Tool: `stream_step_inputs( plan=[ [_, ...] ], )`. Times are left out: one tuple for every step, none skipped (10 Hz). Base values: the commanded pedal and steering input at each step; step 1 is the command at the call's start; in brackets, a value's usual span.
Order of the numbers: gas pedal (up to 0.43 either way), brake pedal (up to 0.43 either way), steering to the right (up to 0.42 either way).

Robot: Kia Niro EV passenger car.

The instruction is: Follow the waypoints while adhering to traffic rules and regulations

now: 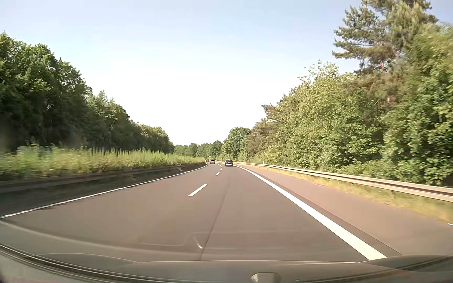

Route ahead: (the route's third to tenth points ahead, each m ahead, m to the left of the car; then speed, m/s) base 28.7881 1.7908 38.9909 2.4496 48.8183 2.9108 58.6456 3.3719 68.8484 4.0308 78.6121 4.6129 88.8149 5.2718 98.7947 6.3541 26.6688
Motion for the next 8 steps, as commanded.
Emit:
stream_step_inputs(
  plan=[
    [0.047,0.030,-0.005],
    [0.047,0.030,-0.005],
    [0.047,0.030,-0.005],
    [0.047,0.030,-0.005],
    [0.047,0.030,-0.004],
    [0.047,0.024,-0.004],
    [0.047,0.030,-0.004],
    [0.047,0.030,-0.004]
  ],
)
